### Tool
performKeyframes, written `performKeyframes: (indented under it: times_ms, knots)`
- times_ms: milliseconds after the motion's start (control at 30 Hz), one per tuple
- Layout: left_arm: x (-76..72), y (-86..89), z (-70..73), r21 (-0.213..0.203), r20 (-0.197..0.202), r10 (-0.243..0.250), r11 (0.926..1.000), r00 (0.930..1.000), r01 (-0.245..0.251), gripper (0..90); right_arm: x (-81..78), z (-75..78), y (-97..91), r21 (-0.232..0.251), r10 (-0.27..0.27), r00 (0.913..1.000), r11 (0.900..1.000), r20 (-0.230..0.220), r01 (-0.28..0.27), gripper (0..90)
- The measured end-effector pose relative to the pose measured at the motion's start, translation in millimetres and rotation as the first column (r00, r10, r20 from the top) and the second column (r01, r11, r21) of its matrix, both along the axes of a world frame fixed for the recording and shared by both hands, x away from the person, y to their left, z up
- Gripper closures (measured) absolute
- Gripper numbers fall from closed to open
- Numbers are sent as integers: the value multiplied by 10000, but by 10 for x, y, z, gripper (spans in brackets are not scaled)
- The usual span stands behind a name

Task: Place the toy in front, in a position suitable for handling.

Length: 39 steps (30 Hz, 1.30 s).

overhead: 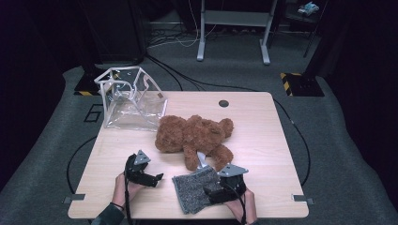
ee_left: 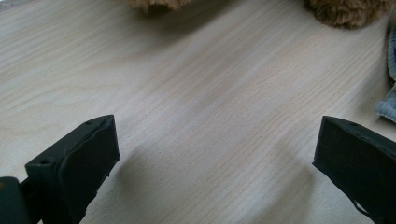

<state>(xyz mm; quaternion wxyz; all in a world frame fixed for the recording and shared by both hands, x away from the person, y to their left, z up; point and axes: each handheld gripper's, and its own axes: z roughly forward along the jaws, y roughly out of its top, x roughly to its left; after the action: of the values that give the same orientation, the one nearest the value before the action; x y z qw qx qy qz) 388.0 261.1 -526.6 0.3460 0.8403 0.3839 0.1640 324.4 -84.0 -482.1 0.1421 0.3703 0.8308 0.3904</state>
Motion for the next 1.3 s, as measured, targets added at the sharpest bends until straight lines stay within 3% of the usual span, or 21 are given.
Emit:
performKeyframes:
  times_ms: [133,267,400,533,667,833,967,1300]
  knots:
    - [4,2,-42,-14,66,148,9999,9999,-148,0,-32,-93,211,-255,824,9961,9962,-306,-832,47]
    - [4,2,-47,-28,103,164,9999,9998,-163,0,-28,-212,369,-637,1304,9898,9889,-572,-1340,112]
    - [13,12,-43,31,80,28,10000,10000,-28,0,1,-303,405,-1009,1324,9879,9850,-812,-1403,221]
    - [16,12,-47,-28,75,43,10000,10000,-42,0,8,-330,379,-1092,1218,9900,9856,-714,-1292,353]
    - [16,12,-47,-35,75,50,10000,10000,-49,0,35,-328,318,-949,1204,9908,9875,-613,-1258,554]
    - [13,3,-50,-80,67,139,9999,9999,-138,0,66,-334,250,-738,1060,9927,9912,-575,-1101,716]
    - [14,3,-50,-81,64,138,9999,9999,-138,0,57,-326,236,-690,1026,9932,9919,-549,-1063,760]
    - [15,5,-49,-92,34,104,9999,9999,-104,0,-26,-214,137,-513,1213,9920,9911,-349,-1230,770]
